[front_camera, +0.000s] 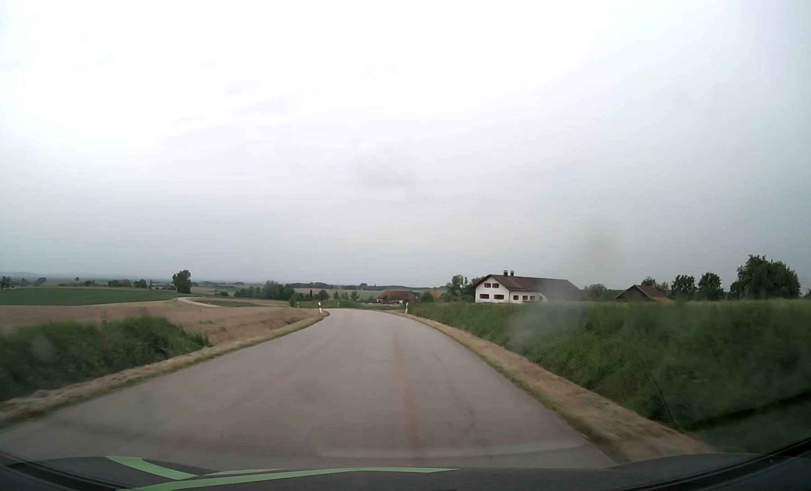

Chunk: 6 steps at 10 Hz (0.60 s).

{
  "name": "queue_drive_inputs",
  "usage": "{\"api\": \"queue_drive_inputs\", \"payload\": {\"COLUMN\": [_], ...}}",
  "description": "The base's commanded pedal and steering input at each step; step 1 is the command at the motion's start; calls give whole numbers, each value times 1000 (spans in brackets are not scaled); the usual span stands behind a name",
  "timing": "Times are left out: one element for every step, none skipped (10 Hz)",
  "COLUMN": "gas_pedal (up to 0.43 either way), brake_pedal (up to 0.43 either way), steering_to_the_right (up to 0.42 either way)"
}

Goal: Follow the waypoints while adhering to traffic rules and regulations

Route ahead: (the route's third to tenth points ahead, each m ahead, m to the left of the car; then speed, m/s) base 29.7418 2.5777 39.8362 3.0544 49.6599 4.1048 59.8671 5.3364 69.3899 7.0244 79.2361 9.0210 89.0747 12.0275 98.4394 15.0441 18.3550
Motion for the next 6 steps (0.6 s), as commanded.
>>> {"api": "queue_drive_inputs", "payload": {"gas_pedal": [67, 67, 67, 67, 67, 67], "brake_pedal": [0, 0, 0, 0, 0, 0], "steering_to_the_right": [-5, -5, -6, -8, -10, -11]}}
